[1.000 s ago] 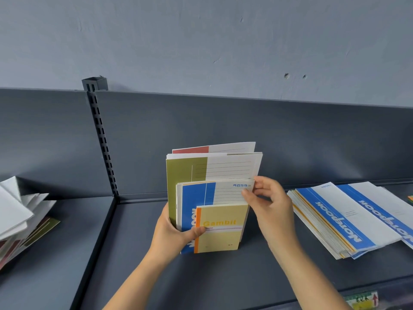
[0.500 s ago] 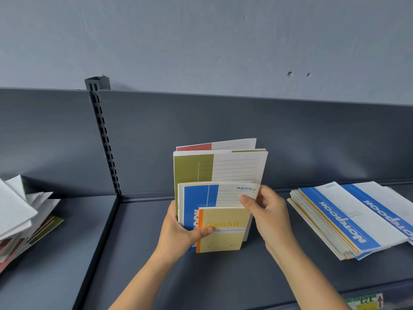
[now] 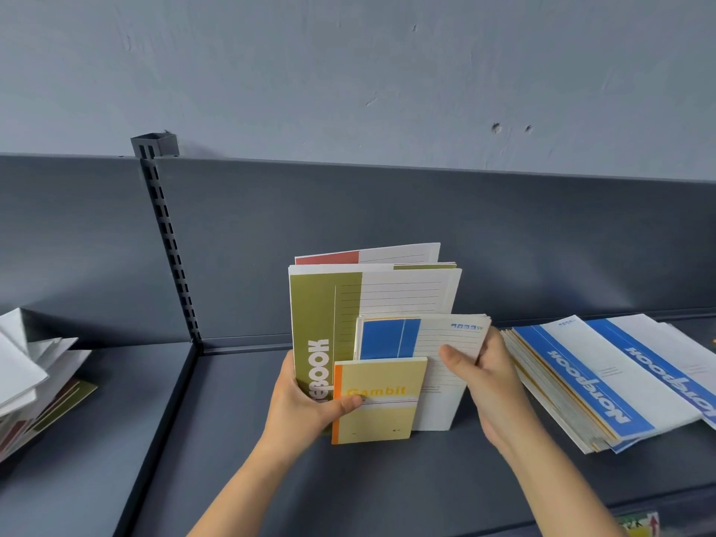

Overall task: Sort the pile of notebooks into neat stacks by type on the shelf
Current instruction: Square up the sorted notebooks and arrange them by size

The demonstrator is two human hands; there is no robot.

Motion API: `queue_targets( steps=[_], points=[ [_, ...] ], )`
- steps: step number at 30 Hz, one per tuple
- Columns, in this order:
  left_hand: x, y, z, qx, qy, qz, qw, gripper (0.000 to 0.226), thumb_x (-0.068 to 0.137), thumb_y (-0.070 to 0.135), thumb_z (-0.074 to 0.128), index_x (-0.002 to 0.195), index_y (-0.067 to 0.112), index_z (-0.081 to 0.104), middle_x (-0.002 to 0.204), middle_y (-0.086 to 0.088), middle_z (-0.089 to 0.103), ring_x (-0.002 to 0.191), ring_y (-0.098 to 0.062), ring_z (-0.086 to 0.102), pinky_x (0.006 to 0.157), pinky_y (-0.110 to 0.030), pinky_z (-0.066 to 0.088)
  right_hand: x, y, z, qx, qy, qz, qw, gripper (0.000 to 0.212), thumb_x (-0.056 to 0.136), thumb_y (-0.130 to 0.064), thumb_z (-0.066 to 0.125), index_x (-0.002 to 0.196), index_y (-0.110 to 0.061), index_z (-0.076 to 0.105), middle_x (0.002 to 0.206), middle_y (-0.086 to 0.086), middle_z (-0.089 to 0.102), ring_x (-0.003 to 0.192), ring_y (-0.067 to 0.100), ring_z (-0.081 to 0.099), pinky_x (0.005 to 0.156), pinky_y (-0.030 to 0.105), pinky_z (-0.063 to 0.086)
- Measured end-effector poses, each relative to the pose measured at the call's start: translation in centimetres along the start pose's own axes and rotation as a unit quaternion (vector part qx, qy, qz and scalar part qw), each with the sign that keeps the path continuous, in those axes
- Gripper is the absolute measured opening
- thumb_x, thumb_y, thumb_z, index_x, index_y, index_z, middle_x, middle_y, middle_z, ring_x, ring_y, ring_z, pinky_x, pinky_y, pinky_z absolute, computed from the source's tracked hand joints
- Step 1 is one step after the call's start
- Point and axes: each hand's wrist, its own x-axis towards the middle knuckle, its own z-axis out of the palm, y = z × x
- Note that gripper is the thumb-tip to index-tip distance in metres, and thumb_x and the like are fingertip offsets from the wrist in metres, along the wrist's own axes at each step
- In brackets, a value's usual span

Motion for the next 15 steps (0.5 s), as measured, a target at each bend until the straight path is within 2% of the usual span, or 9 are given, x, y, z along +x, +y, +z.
queue_targets(
  steps=[4, 8, 11, 15],
  points=[
    [0.0, 0.0, 0.0, 0.007, -0.004, -0.004, 1.0, 0.078, 0.044, 0.022, 0.09, 0.11, 0.025, 0.049, 0.108, 0.004, 0.071, 0.097, -0.007, 0.07, 0.081, -0.034, 0.06, -0.8, 1.7, -0.6, -0.051, -0.004, 0.014, 0.999, 0.029, 0.086, -0.003, 0.064, 0.102, -0.027, 0.061, 0.104, -0.008, 0.07, 0.098, 0.005, 0.064, 0.075, 0.019, 0.046],
    [0.2, -0.1, -0.2, 0.013, -0.002, -0.005, 1.0, 0.083, 0.043, 0.021, 0.096, 0.113, 0.022, 0.05, 0.108, 0.003, 0.072, 0.098, -0.01, 0.07, 0.083, -0.04, 0.059, -0.5, 2.5, -1.2, -0.063, 0.007, 0.023, 0.998, 0.026, 0.091, -0.006, 0.059, 0.106, -0.027, 0.057, 0.109, -0.006, 0.068, 0.103, 0.01, 0.062, 0.082, 0.027, 0.048],
    [0.2, 0.0, 0.0, 0.017, -0.001, -0.004, 1.0, 0.081, 0.045, 0.02, 0.094, 0.113, 0.021, 0.049, 0.108, 0.001, 0.071, 0.097, -0.009, 0.07, 0.078, -0.035, 0.061, -0.2, 2.5, -1.5, -0.045, 0.019, 0.024, 0.999, 0.026, 0.093, -0.005, 0.054, 0.104, -0.029, 0.055, 0.11, -0.006, 0.066, 0.103, 0.009, 0.061, 0.087, 0.031, 0.048],
    [0.3, 0.0, 0.3, 0.025, 0.003, -0.004, 1.0, 0.076, 0.046, 0.017, 0.091, 0.108, 0.025, 0.048, 0.105, 0.001, 0.071, 0.094, -0.01, 0.071, 0.072, -0.027, 0.06, -1.0, 2.9, 0.3, -0.026, -0.039, 0.026, 0.999, 0.029, 0.095, -0.006, 0.051, 0.106, -0.033, 0.05, 0.116, -0.009, 0.063, 0.106, 0.002, 0.059, 0.085, 0.021, 0.045]
  ],
)
